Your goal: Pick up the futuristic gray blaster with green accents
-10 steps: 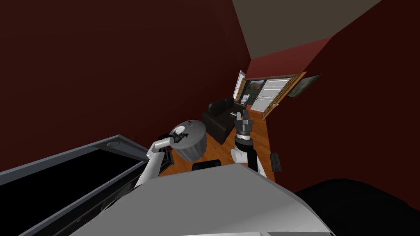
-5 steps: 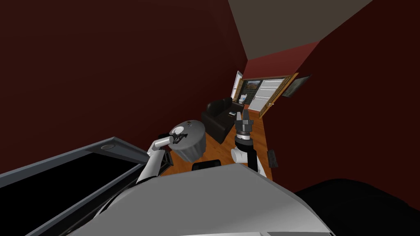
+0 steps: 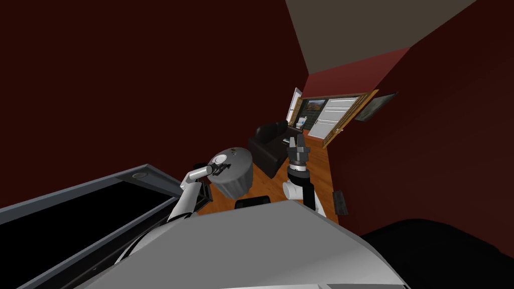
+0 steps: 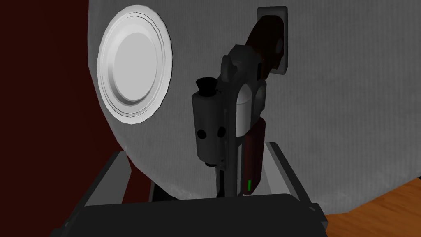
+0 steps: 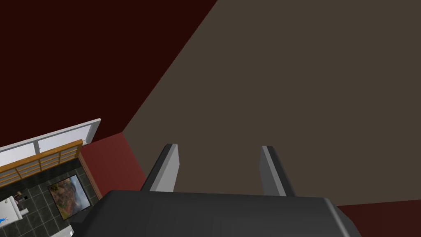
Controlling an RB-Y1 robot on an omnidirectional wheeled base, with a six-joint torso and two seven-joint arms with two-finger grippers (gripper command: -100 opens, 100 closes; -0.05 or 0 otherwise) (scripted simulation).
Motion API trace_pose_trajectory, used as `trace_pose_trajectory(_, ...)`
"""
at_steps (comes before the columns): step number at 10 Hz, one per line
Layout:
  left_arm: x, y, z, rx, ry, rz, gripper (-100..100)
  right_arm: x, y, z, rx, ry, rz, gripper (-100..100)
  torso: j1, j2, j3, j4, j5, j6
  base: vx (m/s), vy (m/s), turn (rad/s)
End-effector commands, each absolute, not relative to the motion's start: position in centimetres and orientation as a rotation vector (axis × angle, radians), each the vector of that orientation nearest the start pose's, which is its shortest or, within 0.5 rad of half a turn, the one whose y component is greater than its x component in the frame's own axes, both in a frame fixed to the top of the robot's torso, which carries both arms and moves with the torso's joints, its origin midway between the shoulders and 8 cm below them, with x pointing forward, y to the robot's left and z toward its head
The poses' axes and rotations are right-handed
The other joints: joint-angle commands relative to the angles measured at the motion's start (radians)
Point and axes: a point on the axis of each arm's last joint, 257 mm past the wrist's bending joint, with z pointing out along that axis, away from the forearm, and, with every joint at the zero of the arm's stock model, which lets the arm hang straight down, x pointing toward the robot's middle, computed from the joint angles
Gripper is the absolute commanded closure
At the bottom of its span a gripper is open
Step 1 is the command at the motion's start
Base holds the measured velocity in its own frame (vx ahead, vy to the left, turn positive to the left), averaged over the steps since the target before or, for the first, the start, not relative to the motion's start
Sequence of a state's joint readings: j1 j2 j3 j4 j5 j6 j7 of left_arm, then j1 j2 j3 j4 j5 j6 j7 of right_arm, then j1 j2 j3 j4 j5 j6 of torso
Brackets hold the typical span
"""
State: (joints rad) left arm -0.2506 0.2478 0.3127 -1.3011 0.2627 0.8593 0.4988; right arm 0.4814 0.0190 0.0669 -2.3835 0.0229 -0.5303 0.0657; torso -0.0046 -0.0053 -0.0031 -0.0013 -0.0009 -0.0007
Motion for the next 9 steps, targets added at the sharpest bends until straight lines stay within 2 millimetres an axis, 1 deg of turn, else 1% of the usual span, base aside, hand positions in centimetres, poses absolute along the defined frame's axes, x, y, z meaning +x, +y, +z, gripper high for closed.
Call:
trace_pose_trajectory(1,52.6,39.7,-37.5,-2.425,0.992,-0.905,-100,31.8,-25.1,8.0,0.523,0.515,1.329,0,0.0,0.0,0.0,0.0,0.0,0.0,0.094,-0.109,0.356)
trace_pose_trajectory(2,52.1,39.5,-38.6,-2.439,1.02,-0.889,-100,31.8,-25.1,8.0,0.524,0.515,1.328,0,-0.002,-0.002,-0.001,0.0,0.0,-0.001,0.09,-0.117,0.201)
trace_pose_trajectory(4,52.0,39.5,-38.7,-2.404,1.078,-0.87,-100,31.8,-25.1,8.0,0.523,0.515,1.329,0,0.001,0.0,0.0,0.0,0.0,0.0,0.026,-0.02,-0.035)
trace_pose_trajectory(5,52.9,39.5,-38.3,-2.419,1.08,-0.902,-100,31.8,-25.1,8.0,0.523,0.515,1.329,0,0.004,0.002,0.001,0.001,0.001,0.0,0.081,-0.063,0.269)
trace_pose_trajectory(6,52.5,39.3,-39.2,-2.427,1.107,-0.886,-100,31.8,-25.1,8.0,0.523,0.515,1.328,0,0.001,-0.001,0.0,0.0,0.0,-0.001,0.093,-0.108,0.258)
trace_pose_trajectory(7,52.5,39.3,-39.2,-2.407,1.136,-0.878,-100,31.8,-25.1,8.0,0.523,0.515,1.328,0,-0.001,-0.002,-0.001,0.0,0.0,-0.001,0.036,-0.055,0.037)
trace_pose_trajectory(8,52.5,39.3,-39.2,-2.393,1.157,-0.872,-100,31.8,-25.1,8.0,0.523,0.515,1.329,0,0.001,0.001,0.0,0.0,0.0,0.0,-0.004,0.0,-0.033)
trace_pose_trajectory(9,53.4,39.3,-38.6,-2.404,1.158,-0.908,-100,31.8,-25.1,8.0,0.523,0.515,1.329,0,0.004,0.003,0.002,0.001,0.001,0.0,0.046,-0.07,0.381)
